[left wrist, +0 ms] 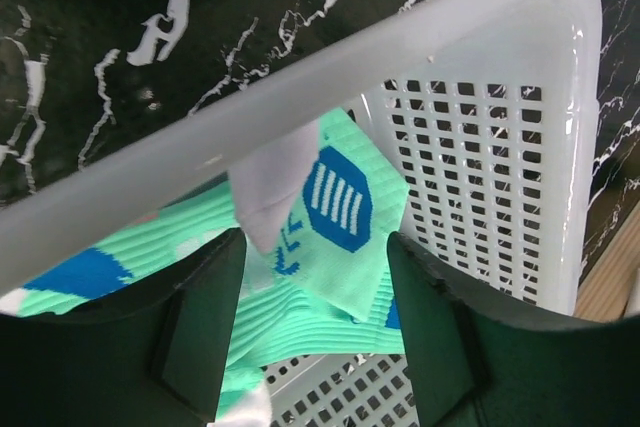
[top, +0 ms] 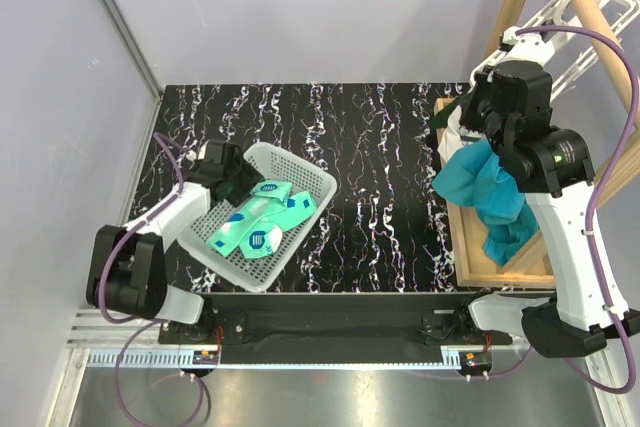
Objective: Clip the socks to the hanger
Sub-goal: Pick up the sock from the bin.
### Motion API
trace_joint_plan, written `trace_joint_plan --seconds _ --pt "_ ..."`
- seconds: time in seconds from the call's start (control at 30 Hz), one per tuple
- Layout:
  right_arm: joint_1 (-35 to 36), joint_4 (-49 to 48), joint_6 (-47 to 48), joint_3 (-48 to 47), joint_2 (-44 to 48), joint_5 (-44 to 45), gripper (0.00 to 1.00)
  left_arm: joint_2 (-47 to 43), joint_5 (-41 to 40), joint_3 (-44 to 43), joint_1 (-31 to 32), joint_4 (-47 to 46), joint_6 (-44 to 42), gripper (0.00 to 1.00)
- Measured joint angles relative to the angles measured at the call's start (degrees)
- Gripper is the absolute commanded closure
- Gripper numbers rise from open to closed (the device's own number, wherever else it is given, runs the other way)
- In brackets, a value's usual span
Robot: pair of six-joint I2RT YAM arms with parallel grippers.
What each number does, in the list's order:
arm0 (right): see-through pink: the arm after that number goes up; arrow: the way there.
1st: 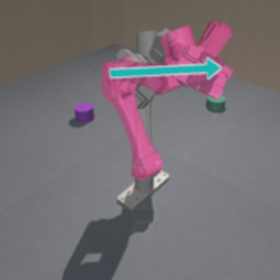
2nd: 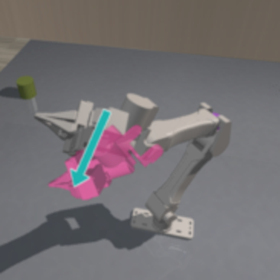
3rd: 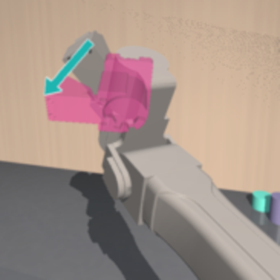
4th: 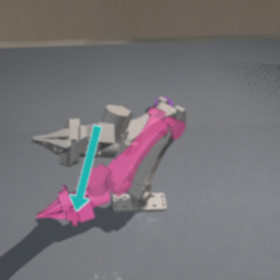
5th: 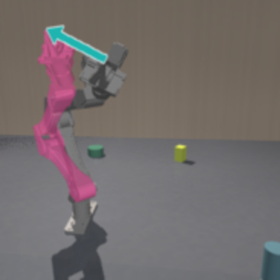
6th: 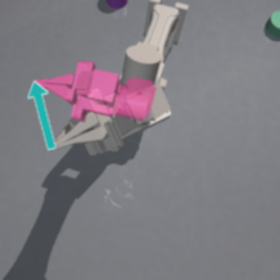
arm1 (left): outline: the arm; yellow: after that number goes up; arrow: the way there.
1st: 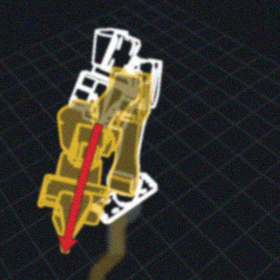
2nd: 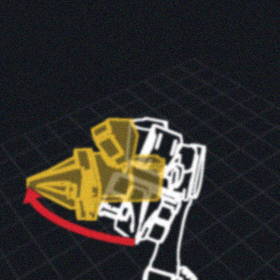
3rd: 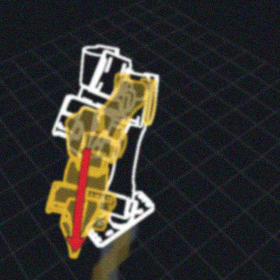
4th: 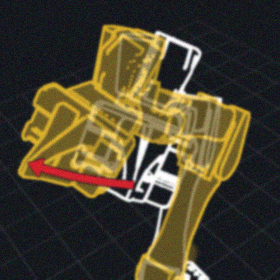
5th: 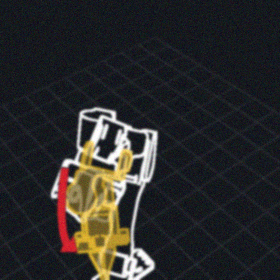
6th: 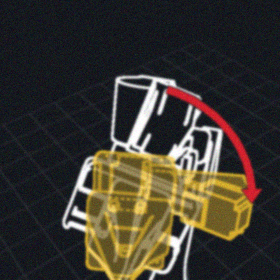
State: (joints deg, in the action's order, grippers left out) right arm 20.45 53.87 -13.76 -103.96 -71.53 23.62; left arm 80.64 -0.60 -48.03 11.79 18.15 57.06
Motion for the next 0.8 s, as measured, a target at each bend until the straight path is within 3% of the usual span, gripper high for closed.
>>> trace_joint_plan --seconds 0.13,0.2,0.27,0.3,0.33,0.47,0.67,0.8 --pt "0.0 -0.2 0.0 0.0 0.0 -0.7 1.0 2.2 -0.2 -1.0 1.0 -0.7 1.6 0.42" --pt "0.0 -0.3 0.0 0.0 0.0 -0.7 1.0 3.7 -0.3 -1.5 1.4 -1.2 1.9 0.48" --pt "0.0 -0.4 0.0 0.0 0.0 -0.7 1.0 4.8 -0.4 -1.6 1.6 -1.7 2.0 0.73" --pt "0.0 -0.5 0.0 0.0 0.0 -0.8 1.0 5.4 -0.3 -1.8 1.6 -1.9 1.8 0.91" --pt "0.0 -0.7 0.0 0.1 0.0 -0.8 1.0 5.6 -0.1 -1.9 1.7 -2.0 1.7 1.0" --pt "0.0 -1.4 0.0 1.2 0.5 -0.7 1.0 5.3 -0.2 -4.7 3.8 -0.7 -1.5 1.0" --pt "-0.1 -2.0 0.0 1.8 0.5 -0.7 1.0 -1.1 -6.6 -12.8 13.2 3.8 -8.5 1.0" --pt "-0.1 -1.8 0.0 1.4 0.3 -0.8 1.0 -5.0 -10.3 -16.9 16.1 7.5 -12.0 1.0"
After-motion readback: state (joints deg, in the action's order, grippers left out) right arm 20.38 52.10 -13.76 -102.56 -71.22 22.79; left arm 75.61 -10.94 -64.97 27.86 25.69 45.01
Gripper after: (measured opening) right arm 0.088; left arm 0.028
